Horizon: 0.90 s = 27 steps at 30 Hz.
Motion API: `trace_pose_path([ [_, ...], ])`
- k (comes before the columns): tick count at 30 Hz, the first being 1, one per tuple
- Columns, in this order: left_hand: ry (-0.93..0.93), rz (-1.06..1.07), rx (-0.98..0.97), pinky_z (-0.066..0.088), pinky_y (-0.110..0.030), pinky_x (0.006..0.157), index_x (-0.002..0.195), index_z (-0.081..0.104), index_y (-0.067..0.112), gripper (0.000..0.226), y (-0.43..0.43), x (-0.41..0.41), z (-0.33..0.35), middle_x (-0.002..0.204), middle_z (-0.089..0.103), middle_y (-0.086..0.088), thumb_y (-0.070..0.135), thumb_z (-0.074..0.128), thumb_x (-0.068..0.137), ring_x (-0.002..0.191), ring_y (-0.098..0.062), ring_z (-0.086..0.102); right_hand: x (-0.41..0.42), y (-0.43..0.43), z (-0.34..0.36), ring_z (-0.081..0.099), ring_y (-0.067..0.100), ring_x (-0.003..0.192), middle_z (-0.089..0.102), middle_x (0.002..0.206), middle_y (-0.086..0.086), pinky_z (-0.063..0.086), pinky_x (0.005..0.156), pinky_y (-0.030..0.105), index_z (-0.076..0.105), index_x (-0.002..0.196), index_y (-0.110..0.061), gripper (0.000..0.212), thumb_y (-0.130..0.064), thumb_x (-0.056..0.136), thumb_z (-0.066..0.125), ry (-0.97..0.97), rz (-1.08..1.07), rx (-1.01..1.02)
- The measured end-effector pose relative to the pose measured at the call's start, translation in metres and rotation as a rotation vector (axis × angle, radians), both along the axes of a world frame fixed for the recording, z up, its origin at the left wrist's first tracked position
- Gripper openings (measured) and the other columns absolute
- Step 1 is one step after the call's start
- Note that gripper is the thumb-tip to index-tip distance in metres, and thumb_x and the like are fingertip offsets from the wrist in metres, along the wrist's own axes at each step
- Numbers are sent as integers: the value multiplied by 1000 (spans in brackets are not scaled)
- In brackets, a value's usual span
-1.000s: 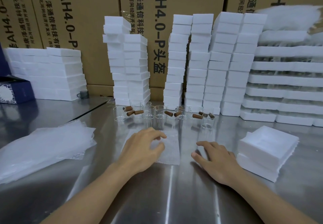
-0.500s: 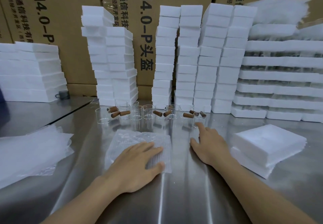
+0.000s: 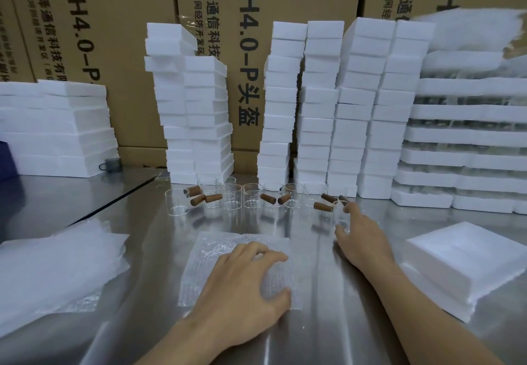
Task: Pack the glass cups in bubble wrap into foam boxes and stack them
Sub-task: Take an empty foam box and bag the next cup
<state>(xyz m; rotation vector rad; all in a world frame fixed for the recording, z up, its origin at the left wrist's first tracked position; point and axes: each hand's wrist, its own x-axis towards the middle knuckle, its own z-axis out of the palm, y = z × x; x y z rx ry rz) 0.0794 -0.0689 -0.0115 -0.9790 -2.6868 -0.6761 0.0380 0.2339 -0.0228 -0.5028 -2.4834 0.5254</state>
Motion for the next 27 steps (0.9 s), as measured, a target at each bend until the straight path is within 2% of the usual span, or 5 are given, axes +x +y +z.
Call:
trace_pose_path([
  [8,13,22,112,33,-29,109,129,66,45,34,8,-4,10,130,53,29,52,60,97,128,2,45,42,-16,2,62,29,93,66,104,3,46,70,38,42,112,-24,17,-36,104,51,28,-20,93],
  [16,-83,77,271,48,-44,110,146,57,36,40,74,-6,31,137,62,13,47,49,108,122,-11,60,92,-43,1,62,17,83,52,97,-14,53,70,38,44,114,-32,20,-41,102,56,189,105,149],
  [20,-43,87,340,52,-40,101,132,68,34,32,91,-3,18,122,61,13,44,44,113,107,-9,63,92,-46,7,57,12,69,52,101,-18,51,65,36,45,113,-38,22,-42,99,62,252,147,145],
  [24,-148,44,472,48,-24,90,128,74,31,26,85,-10,14,109,55,15,35,54,112,94,-2,60,92,-48,13,58,11,62,55,106,-19,53,60,37,43,110,-40,23,-47,98,61,285,157,193],
  [27,-149,23,501,48,-26,88,125,77,29,23,81,-13,16,105,58,12,29,59,110,92,-6,60,94,-51,18,60,10,61,57,110,-19,55,58,37,43,114,-41,23,-49,98,58,313,173,229],
])
